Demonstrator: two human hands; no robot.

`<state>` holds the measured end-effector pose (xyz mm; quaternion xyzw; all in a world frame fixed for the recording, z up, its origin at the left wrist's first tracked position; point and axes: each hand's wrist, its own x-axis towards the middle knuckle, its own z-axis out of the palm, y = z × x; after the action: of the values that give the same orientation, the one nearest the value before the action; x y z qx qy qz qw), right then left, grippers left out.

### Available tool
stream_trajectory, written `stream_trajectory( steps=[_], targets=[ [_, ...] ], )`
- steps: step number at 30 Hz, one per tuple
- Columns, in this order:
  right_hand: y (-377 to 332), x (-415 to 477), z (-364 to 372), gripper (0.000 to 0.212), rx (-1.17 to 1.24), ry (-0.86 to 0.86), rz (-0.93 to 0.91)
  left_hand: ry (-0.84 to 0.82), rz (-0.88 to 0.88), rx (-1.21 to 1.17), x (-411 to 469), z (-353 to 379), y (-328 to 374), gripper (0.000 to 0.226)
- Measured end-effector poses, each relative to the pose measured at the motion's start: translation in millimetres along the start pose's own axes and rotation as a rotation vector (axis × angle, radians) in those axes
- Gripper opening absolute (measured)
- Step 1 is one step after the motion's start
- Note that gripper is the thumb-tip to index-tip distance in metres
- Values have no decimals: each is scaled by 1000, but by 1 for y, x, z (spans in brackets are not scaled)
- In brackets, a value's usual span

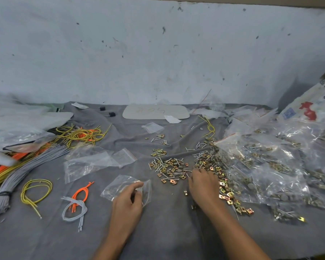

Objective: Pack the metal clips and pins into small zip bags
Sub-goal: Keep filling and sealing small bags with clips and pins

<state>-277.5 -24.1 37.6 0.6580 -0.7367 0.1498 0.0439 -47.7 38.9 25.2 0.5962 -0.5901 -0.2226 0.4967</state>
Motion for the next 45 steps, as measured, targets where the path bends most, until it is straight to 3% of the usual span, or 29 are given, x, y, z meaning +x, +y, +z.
stream_trajectory(
  steps=[4, 9, 14, 20, 26, 32, 37, 42, 45],
  targets=[
    [2, -2, -2, 24, 34, 16, 21, 10, -15, -4, 0, 0, 1, 28],
    [-16, -20, -13, 17, 576, 134, -53, 12, -5, 3, 0, 0, 1, 28],
    [-75, -66, 4, 15, 781, 75, -176, 42, 21, 26, -1, -1, 2, 29],
    [-97, -77, 20, 14, 639, 45, -200, 39, 50, 77, -1, -1, 1, 34],
    [-94, -80, 19, 28, 545, 15, -279, -72, 181, 198, -6, 2, 2, 36],
    [-89, -78, 16, 31, 506, -97, -431, -21, 132, 163, -5, 0, 1, 35],
    [-78, -61, 11, 17, 707, -52, -277, 10, 108, 136, -4, -1, 4, 32],
    [-37, -11, -1, 19, 441, 66, -155, 10, 85, 125, -4, -1, 7, 30],
    [-23, 13, -6, 20, 285, -34, -145, 4, 80, 121, -5, -2, 8, 30]
  ],
)
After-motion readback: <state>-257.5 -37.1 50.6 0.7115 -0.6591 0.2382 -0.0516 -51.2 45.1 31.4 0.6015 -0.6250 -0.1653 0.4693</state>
